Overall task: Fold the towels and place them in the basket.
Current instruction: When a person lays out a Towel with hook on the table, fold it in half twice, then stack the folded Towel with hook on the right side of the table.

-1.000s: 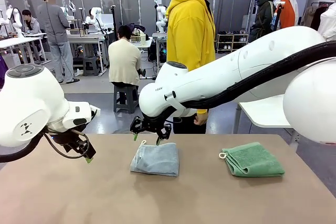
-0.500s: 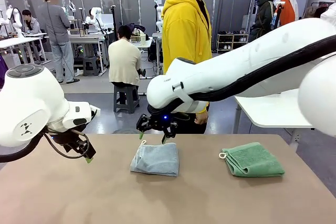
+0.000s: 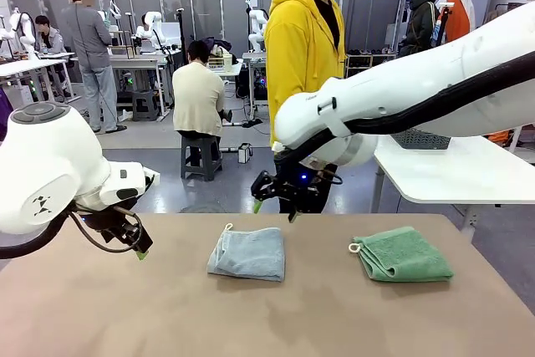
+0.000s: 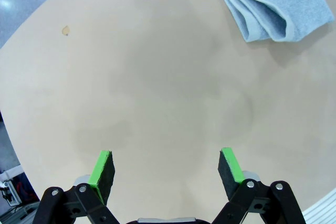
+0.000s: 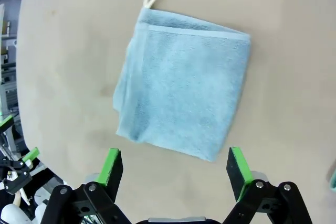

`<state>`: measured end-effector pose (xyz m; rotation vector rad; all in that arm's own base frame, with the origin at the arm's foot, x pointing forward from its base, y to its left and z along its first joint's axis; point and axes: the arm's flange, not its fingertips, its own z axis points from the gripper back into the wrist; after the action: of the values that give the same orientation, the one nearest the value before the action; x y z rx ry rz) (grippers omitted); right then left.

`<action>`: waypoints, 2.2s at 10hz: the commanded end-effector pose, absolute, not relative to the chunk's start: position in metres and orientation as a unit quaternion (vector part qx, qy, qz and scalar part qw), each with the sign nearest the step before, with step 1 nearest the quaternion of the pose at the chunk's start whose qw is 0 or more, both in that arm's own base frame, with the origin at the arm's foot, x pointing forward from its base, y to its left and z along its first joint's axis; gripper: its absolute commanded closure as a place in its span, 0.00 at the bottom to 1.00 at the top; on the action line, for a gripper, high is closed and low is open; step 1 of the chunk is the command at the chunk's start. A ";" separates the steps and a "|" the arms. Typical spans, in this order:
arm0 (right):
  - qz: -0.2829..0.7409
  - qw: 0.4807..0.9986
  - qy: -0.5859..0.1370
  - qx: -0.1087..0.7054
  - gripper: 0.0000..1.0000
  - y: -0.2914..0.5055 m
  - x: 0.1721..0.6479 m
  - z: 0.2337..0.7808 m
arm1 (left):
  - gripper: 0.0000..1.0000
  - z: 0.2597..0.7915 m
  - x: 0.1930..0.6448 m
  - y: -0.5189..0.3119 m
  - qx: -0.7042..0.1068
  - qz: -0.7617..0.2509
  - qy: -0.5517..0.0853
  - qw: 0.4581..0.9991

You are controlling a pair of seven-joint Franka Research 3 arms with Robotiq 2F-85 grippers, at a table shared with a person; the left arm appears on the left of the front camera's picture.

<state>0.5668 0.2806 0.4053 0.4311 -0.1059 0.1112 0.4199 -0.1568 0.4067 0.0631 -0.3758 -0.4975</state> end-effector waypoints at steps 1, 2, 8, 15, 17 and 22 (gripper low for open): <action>0.065 0.973 -0.050 0.217 0.00 0.297 0.568 0.403 | 0.00 0.408 0.423 -0.160 0.033 -0.238 -0.181 0.954; 0.065 0.973 -0.050 0.217 0.00 0.297 0.568 0.403 | 0.00 0.408 0.423 -0.160 0.033 -0.238 -0.181 0.954; 0.065 0.973 -0.050 0.217 0.00 0.297 0.568 0.403 | 0.00 0.408 0.423 -0.160 0.033 -0.238 -0.181 0.954; 0.043 0.959 -0.035 0.278 0.00 0.256 0.568 0.389 | 0.00 0.408 0.423 -0.160 0.033 -0.238 -0.181 0.954; 0.019 0.947 -0.014 0.321 0.00 0.237 0.567 0.361 | 0.00 0.408 0.423 -0.160 0.033 -0.238 -0.181 0.954; -0.017 0.923 -0.029 0.384 0.00 0.199 0.565 0.296 | 0.00 0.408 0.423 -0.160 0.033 -0.238 -0.181 0.954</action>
<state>0.5683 0.2045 0.3072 0.7497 -0.0320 -0.0354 0.4200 -0.1569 0.4067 0.0632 -0.3756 -0.4976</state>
